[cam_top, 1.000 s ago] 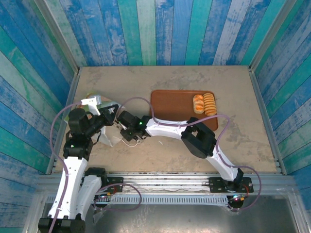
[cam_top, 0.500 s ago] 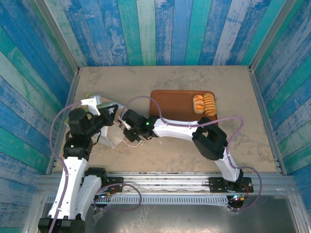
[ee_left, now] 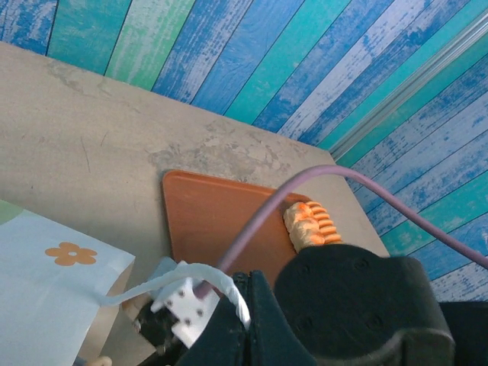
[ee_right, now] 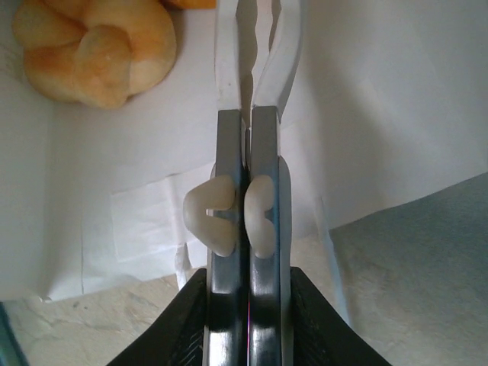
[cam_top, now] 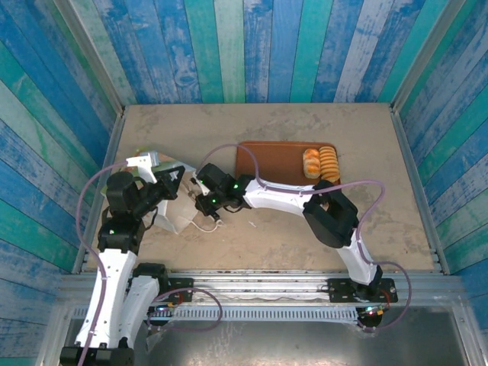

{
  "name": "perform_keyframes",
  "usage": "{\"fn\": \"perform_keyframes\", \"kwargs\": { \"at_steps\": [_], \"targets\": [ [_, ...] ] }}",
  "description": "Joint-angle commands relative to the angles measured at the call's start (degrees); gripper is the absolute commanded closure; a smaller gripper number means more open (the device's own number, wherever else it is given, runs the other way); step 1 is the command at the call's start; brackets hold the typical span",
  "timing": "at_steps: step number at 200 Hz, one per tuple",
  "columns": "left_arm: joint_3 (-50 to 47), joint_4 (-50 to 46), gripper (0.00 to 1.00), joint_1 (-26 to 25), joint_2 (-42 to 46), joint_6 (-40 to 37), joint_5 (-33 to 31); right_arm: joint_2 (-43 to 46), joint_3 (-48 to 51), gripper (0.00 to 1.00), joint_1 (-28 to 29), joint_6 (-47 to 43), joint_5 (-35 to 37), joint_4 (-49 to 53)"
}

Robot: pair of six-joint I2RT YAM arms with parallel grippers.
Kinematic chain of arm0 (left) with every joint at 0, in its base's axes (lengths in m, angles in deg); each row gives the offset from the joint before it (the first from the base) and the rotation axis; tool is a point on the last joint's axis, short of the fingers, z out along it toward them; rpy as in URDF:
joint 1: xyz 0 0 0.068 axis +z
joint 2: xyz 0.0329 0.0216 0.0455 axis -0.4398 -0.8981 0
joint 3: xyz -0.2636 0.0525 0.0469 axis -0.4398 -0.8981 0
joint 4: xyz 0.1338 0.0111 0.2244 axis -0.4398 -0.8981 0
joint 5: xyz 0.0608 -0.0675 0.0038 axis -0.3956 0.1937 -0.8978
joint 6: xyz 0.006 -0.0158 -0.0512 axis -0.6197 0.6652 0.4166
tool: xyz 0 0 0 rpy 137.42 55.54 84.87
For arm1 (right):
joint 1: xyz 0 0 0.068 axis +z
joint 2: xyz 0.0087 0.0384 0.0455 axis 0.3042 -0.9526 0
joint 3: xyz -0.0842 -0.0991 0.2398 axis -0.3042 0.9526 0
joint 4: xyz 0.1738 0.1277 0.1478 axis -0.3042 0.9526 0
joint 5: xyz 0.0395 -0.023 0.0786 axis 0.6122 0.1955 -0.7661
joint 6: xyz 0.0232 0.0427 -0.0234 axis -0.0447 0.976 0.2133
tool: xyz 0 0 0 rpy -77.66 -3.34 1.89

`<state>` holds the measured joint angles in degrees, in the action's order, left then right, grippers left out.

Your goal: Take the fake bread out of the paper bag

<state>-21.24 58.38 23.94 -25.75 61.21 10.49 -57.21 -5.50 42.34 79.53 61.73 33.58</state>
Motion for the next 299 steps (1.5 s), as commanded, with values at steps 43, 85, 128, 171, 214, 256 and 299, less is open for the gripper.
{"fn": "perform_keyframes", "kwargs": {
  "at_steps": [43,85,128,171,214,256,299],
  "targets": [
    [3.4,-3.8,1.00,-0.2,0.9,-4.0,0.4,-2.1,-1.0,0.67,-0.7,12.8,-10.4,-6.3],
    [3.5,-5.0,1.00,-0.1,1.2,-5.3,0.3,-2.7,-0.6,0.65,-0.6,16.8,-11.2,-8.4],
    [4.0,-7.2,1.00,-0.2,1.6,-6.9,-0.7,-2.3,0.8,0.62,-0.6,18.8,-11.5,-10.2],
    [3.6,-8.4,1.00,-0.2,1.8,-7.6,-0.9,-1.8,1.3,0.59,-0.6,20.9,-11.2,-12.0],
    [3.6,-8.4,1.00,-0.2,1.7,-7.3,-1.0,-0.4,2.3,0.55,-0.8,26.3,-3.8,-12.5],
    [4.1,-8.7,1.00,-0.2,1.4,-7.4,-0.8,-2.8,0.2,0.55,-0.7,32.6,-5.8,-17.7],
    [4.1,-9.3,1.00,-0.2,1.7,-7.7,-0.6,-6.3,-1.6,0.55,-0.8,37.4,-7.0,-20.3]
  ]
}}
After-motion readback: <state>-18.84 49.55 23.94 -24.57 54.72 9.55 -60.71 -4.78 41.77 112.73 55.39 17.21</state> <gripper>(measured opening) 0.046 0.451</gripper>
